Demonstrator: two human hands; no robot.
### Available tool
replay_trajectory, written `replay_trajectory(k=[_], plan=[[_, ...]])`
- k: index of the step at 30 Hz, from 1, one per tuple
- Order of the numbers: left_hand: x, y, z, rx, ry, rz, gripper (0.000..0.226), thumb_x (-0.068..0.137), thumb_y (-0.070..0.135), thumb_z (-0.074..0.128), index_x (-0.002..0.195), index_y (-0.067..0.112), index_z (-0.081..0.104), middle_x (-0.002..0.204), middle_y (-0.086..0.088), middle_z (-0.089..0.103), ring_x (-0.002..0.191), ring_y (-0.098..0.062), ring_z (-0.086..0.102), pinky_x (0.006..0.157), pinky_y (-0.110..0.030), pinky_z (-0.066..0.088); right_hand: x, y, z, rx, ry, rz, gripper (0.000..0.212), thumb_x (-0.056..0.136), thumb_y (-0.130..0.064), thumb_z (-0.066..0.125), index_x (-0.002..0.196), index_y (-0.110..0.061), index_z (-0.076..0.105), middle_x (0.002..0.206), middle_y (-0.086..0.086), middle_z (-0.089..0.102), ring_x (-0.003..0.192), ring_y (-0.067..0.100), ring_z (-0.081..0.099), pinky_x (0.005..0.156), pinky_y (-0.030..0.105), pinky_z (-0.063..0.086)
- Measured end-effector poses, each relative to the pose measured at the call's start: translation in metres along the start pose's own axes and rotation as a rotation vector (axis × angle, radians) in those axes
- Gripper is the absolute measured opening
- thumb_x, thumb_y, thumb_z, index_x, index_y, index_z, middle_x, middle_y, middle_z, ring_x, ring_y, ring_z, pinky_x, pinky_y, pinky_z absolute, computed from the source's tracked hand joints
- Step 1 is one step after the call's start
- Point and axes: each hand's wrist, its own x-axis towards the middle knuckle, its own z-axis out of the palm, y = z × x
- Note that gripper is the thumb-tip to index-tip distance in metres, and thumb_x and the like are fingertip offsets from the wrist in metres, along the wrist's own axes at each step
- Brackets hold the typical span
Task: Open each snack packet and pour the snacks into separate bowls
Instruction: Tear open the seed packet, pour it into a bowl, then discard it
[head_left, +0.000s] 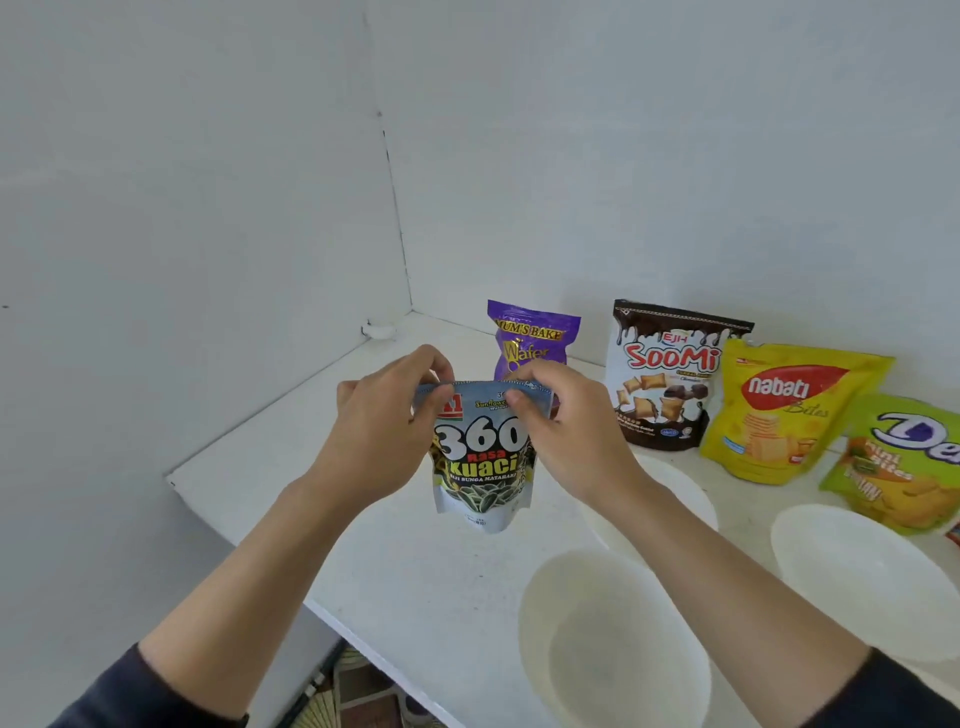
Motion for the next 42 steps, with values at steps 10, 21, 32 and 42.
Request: replay_trajectory(k=[10,21,32,42], plan=[[-0.003,-0.074,0.047,0.064,-0.2,-0.106,0.012,0.105,0.027,0.05,0.095,0.035,0.049,0.093,0.014,0.068,0.09,-0.014,0.063,0.091,-0.04,0.035,0.007,0.056,0.059,-0.198,-0.2,0.094,0.01,0.099,-0.018,0.059,0.101,-0.013,0.067,0.098,0.003,0.066,0.09,0.014,0.058,0.066,0.016,0.04],[-0.01,-0.088,0.059,-0.247,0.011,-0.126,0.015,0.094,0.017,0.07,0.097,0.031,0.068,0.088,0.015,0.068,0.081,-0.002,0.065,0.06,-0.009,0.046,0.013,0.048,0.06,-0.293,-0.224,-0.131,0.022,0.095,-0.022,0.066,0.116,-0.024,0.072,0.105,-0.007,0.061,0.104,0.013,0.054,0.083,0.038,0.054],[-0.007,-0.091,0.044,-0.243,-0.047,-0.11,0.017,0.087,0.018,0.079,0.09,0.034,0.074,0.086,0.015,0.07,0.078,-0.005,0.068,0.063,-0.007,0.047,0.014,0.041,0.08,-0.186,-0.231,-0.182,0.011,0.089,-0.022,0.071,0.097,-0.024,0.077,0.096,-0.009,0.065,0.094,0.012,0.057,0.078,0.048,0.051],[0.004,-0.081,0.03,-0.173,-0.303,-0.185,0.015,0.096,0.031,0.065,0.084,0.032,0.074,0.086,0.012,0.074,0.076,-0.005,0.069,0.056,-0.008,0.044,0.014,0.037,0.078,-0.267,-0.299,-0.189,0.008,0.087,-0.017,0.072,0.092,-0.023,0.071,0.098,-0.009,0.065,0.097,0.016,0.055,0.084,0.051,0.048]])
